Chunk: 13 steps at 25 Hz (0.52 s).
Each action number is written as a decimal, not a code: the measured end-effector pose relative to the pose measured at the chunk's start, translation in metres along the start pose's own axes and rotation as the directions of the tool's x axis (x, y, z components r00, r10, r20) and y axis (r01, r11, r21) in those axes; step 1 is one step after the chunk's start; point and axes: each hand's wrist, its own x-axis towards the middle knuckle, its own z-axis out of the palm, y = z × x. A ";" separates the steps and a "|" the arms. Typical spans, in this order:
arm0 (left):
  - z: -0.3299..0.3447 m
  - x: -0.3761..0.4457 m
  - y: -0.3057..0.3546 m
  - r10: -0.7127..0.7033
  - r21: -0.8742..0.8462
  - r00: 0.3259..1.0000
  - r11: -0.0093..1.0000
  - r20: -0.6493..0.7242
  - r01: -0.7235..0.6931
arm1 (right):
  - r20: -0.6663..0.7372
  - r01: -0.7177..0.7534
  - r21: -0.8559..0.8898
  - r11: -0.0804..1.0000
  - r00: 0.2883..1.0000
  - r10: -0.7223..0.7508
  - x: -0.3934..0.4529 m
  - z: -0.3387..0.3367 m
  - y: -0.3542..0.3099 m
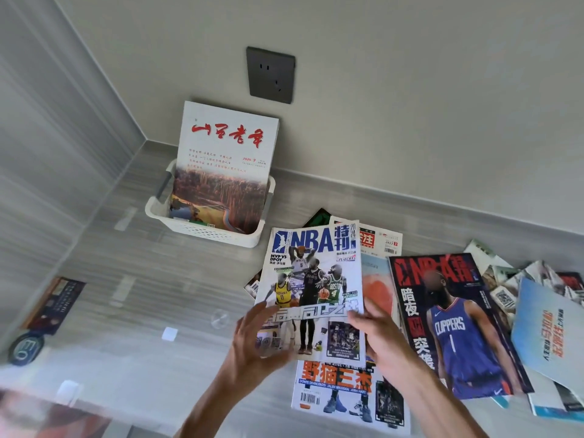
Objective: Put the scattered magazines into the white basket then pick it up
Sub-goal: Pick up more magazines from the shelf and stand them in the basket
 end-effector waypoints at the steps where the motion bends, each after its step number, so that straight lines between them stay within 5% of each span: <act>1: -0.002 0.002 0.002 -0.090 -0.196 0.996 0.977 -0.016 0.085 | 0.032 0.037 -0.023 0.999 0.999 -0.036 -0.005 -0.007 0.004; 5: -0.008 0.024 0.013 -0.372 -0.564 0.928 0.772 -0.027 0.293 | 0.134 0.119 -0.067 0.991 0.985 -0.109 -0.020 -0.024 0.009; 10: 0.009 0.012 0.028 -0.271 -0.420 0.960 0.881 -0.067 0.219 | -0.151 -0.017 -0.072 0.997 0.989 0.006 -0.016 -0.018 0.009; 13: -0.003 0.018 0.040 -0.213 -0.482 0.968 0.868 -0.132 0.125 | -0.188 0.057 0.009 0.998 0.981 -0.054 -0.020 -0.001 -0.007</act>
